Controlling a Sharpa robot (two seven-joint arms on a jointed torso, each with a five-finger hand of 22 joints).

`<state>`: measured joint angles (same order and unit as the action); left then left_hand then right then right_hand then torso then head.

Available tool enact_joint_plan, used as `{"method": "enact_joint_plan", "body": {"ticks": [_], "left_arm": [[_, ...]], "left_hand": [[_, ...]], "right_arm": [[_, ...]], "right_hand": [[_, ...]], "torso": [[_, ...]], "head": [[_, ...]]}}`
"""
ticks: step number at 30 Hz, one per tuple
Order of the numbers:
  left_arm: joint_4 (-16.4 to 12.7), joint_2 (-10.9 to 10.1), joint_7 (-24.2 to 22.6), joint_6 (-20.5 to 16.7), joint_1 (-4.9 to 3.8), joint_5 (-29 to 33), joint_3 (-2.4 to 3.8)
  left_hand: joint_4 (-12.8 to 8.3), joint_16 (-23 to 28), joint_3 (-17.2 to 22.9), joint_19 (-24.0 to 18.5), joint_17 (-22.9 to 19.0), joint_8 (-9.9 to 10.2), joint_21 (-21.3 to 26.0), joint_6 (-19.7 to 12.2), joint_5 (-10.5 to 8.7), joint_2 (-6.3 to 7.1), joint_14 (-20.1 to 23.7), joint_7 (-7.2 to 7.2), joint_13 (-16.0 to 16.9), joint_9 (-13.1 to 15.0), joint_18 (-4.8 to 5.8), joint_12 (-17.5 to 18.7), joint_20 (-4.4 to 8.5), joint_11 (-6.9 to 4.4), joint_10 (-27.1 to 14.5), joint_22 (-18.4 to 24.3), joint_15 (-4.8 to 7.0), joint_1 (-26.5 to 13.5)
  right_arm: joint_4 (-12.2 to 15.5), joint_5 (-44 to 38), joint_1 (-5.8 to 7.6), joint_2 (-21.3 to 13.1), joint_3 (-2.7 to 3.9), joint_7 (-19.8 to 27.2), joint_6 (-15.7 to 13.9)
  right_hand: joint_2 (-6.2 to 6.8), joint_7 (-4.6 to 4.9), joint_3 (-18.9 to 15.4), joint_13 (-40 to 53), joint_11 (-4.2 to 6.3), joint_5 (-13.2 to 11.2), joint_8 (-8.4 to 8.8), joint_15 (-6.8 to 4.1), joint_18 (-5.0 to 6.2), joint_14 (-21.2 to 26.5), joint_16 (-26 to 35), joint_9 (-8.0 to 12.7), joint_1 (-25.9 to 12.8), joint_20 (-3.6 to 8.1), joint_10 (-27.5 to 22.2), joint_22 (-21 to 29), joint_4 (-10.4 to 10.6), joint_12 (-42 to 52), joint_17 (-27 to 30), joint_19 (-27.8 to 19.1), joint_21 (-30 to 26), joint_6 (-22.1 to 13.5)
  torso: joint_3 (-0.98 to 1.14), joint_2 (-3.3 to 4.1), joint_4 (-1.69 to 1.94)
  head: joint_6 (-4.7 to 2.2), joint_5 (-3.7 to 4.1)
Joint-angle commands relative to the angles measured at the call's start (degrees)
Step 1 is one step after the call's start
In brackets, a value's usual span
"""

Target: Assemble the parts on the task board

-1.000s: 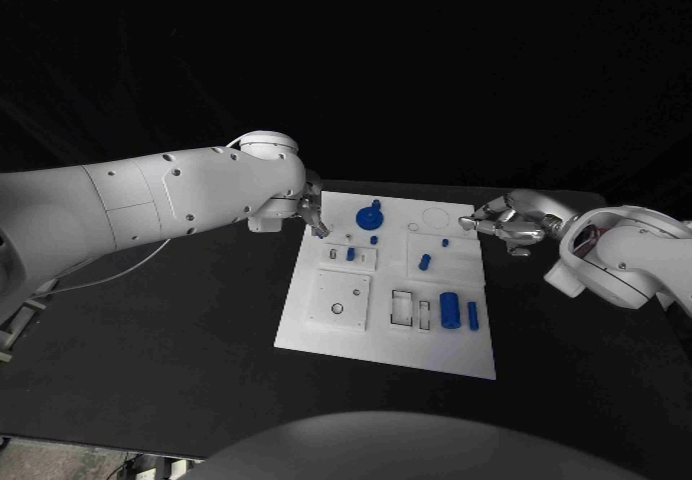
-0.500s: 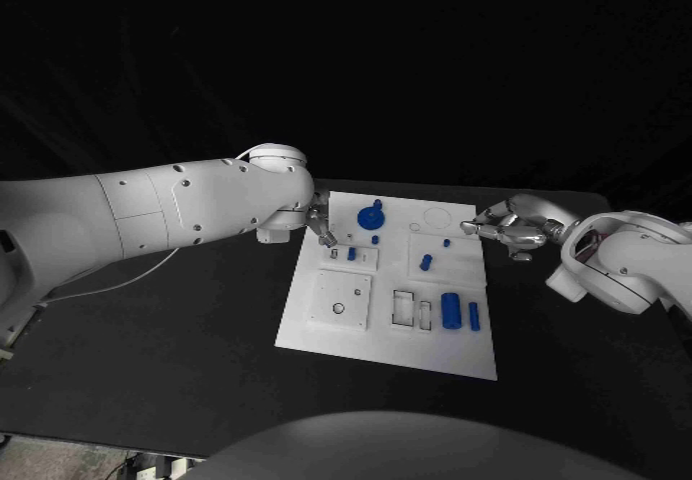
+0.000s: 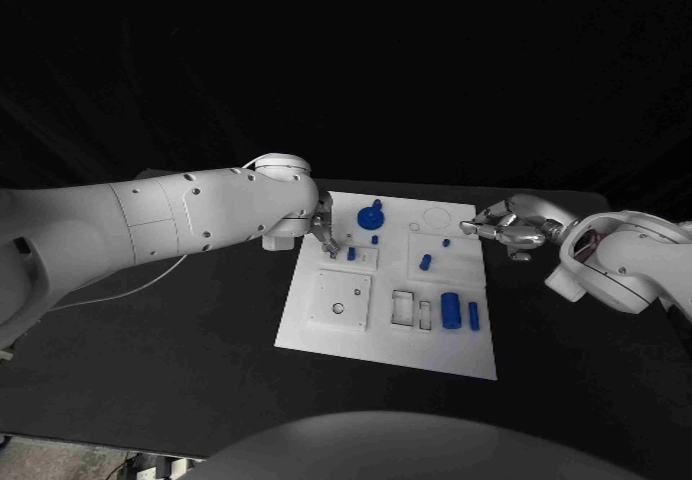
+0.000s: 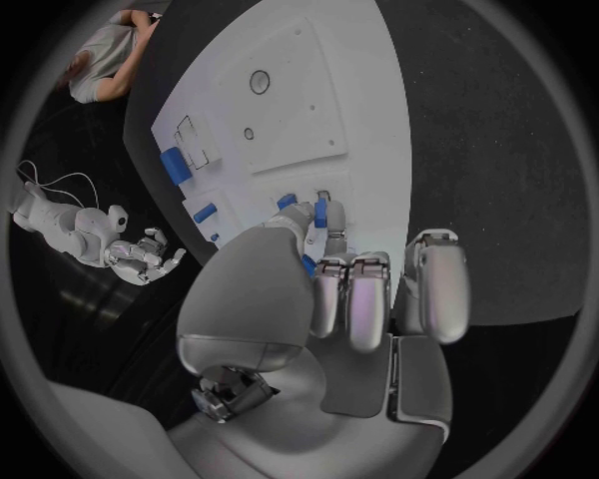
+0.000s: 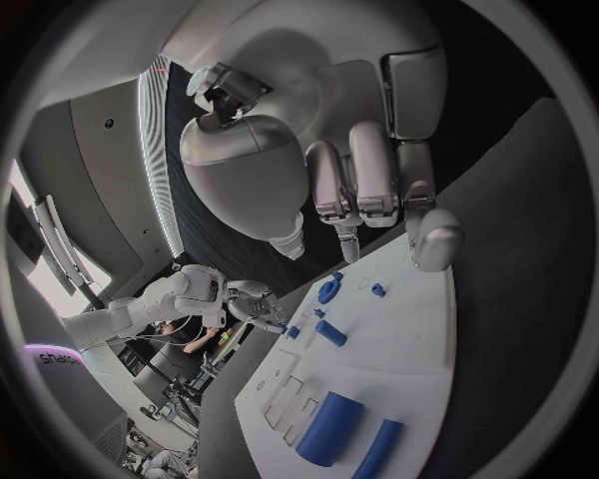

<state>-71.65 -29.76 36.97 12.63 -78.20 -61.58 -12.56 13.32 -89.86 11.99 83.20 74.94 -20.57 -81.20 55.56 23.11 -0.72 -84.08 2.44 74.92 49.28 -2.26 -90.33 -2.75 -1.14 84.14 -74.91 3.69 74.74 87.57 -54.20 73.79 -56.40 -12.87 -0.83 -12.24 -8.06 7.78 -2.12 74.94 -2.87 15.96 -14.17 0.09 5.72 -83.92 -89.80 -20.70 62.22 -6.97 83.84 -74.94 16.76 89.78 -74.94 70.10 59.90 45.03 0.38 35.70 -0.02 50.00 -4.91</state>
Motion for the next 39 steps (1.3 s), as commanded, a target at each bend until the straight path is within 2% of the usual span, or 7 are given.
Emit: {"method": "enact_joint_plan", "body": {"ticks": [1, 18, 39], "left_arm": [[0.2, 0.4, -1.0, -0.1, 0.09, 0.5, 0.02], [1.6, 1.3, -1.4, 0.5, 0.84, 0.1, 0.00], [1.4, 1.2, -0.9, 1.3, 0.91, -2.0, -0.03]], "left_hand": [[0.0, -0.1, 0.4, -0.4, 15.1, -0.2, 0.3, -0.2, -0.30, 0.60, -5.9, -0.03, 15.1, 0.1, -0.43, 0.3, 0.05, -0.15, 5.9, -9.4, 0.08, -0.2], [-0.1, -0.1, 0.7, -0.5, 15.1, -0.2, 0.5, -0.4, -0.47, 0.74, -5.9, -0.01, 15.1, 0.1, -0.46, 0.3, 0.03, -0.12, 5.9, -9.3, 0.06, -0.2], [-0.3, -0.1, 1.0, -0.5, 15.1, -0.2, 0.5, -0.4, -0.55, 0.95, -5.9, -0.03, 15.1, 0.2, -0.45, 0.3, 0.01, -0.12, 5.9, -9.4, 0.05, 0.0]], "right_arm": [[0.0, 0.2, -0.05, 0.1, 0.00, 0.5, 0.6], [0.0, 0.2, -0.07, 0.1, 0.00, 0.6, 0.6], [-0.2, 0.2, -0.08, 0.2, 0.00, 0.5, 0.7]], "right_hand": [[-0.54, -0.06, -0.2, 15.1, -0.23, 0.3, 0.27, 0.26, 0.80, -6.1, -0.2, 0.1, 0.1, 0.15, 6.2, -6.4, -0.1, 0.2, -15.1, -0.3, -0.3, 0.2], [-0.54, -0.06, -0.2, 15.1, -0.23, 0.3, 0.27, 0.26, 0.80, -6.1, -0.2, 0.1, 0.1, 0.15, 6.2, -6.4, -0.1, 0.2, -15.1, -0.3, -0.3, 0.2], [-0.57, -0.06, -0.2, 15.1, -0.23, 0.4, 0.28, 0.26, 0.81, -6.1, -0.2, 0.1, 0.0, 0.15, 6.2, -6.4, -0.1, 0.2, -15.1, -0.4, -0.3, 0.2]], "torso": [[0.00, -0.01, 0.00], [-0.02, -0.01, 0.02], [-0.02, -0.02, 0.00]], "head": [[0.00, -0.12], [0.00, -0.09], [0.00, -0.37]]}}
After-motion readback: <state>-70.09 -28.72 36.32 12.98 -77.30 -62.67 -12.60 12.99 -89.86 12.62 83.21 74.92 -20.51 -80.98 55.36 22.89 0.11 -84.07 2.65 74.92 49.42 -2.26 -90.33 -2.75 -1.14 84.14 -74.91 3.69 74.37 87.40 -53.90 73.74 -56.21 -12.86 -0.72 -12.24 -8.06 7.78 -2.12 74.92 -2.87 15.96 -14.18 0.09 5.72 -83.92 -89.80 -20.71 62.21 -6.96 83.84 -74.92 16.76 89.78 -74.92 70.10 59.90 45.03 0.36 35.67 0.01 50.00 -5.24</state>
